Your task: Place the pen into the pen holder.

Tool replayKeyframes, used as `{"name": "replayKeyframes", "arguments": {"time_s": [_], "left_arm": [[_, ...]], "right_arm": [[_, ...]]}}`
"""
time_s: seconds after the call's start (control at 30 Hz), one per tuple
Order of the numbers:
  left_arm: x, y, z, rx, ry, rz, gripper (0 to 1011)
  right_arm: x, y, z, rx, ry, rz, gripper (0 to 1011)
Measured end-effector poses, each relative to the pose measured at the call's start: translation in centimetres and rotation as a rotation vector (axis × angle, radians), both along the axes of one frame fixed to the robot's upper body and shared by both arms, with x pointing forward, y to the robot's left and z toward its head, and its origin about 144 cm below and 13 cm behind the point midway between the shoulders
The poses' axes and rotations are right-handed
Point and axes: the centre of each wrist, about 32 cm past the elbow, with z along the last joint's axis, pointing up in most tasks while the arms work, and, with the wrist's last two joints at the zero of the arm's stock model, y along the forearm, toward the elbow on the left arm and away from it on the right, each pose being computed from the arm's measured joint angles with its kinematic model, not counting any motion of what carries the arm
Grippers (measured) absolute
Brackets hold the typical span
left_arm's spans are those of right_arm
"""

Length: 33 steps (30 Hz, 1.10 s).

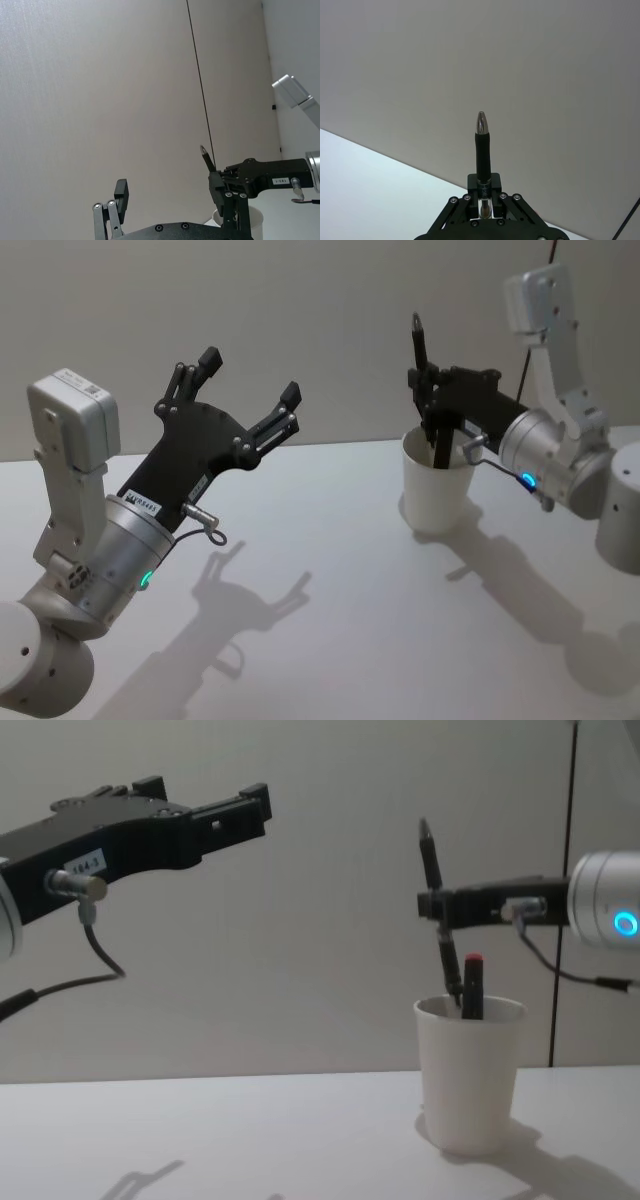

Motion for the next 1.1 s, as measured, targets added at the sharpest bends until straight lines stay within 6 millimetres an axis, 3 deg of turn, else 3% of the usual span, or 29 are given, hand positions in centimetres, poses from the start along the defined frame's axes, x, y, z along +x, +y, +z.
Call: {"name": "replayKeyframes", "arguments": {"time_s": [0.3, 0.77, 0.87, 0.93, 1.1], "left_arm": [[0.0, 0.0, 0.0, 0.0, 0.0, 0.0, 1001], [0.0, 0.0, 0.0, 0.0, 0.0, 0.0, 1001], [0.0, 0.0, 0.0, 0.0, 0.0, 0.0, 1001], [0.0, 0.0, 0.0, 0.0, 0.0, 0.0, 1001], [0.0, 0.0, 0.0, 0.0, 0.0, 0.0, 1001]], "right_arm": [[0.0, 0.3, -0.9, -0.017, 0.019, -0.01, 167], [0.1, 0.6, -1.5, -0.026, 0.029, -0.016, 612], [0.1, 0.6, -1.5, -0.026, 0.029, -0.016, 669], [-0.1, 0.5, -1.3, -0.025, 0.02, -0.02, 774], [-0.4, 0.1, -0.6, -0.02, -0.011, -0.036, 898]]}}
